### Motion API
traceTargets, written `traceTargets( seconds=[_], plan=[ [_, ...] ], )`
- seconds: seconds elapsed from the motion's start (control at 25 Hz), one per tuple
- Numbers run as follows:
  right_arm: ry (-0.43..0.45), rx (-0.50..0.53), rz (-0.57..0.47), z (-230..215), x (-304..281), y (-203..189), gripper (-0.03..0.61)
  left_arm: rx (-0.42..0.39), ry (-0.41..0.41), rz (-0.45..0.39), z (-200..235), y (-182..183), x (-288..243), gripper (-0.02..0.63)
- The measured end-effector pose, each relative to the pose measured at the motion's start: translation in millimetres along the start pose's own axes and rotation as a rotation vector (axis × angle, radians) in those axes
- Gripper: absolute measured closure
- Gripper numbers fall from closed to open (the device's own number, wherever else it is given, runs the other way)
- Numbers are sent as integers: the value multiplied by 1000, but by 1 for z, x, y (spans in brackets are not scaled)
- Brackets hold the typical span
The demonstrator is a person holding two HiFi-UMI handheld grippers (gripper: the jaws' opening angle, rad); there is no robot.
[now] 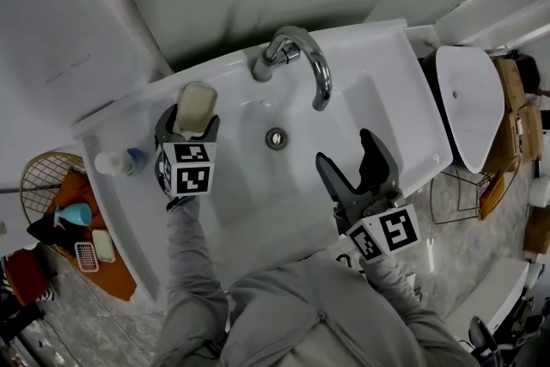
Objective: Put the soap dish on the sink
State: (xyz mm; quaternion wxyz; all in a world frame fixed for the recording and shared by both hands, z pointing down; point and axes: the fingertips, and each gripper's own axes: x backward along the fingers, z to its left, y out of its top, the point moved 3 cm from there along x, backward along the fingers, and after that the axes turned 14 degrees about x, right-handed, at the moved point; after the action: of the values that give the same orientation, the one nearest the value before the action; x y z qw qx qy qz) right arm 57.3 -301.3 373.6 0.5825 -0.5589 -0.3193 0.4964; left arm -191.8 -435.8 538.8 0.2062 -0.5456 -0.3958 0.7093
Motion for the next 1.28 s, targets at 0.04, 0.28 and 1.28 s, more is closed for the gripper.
traceTargets(
  seconds=[0.04, 0.28, 1.28],
  plan=[
    [-1, 0, 1, 0, -1, 0, 201, 0, -3, 2, 1, 0, -1, 187],
    [1, -3, 12, 0, -5, -2, 201, -8, -31, 18, 2, -4, -8, 187],
    [53, -15, -35, 11, 4, 5, 201, -29, -21, -72, -11, 15, 28, 187]
  ],
)
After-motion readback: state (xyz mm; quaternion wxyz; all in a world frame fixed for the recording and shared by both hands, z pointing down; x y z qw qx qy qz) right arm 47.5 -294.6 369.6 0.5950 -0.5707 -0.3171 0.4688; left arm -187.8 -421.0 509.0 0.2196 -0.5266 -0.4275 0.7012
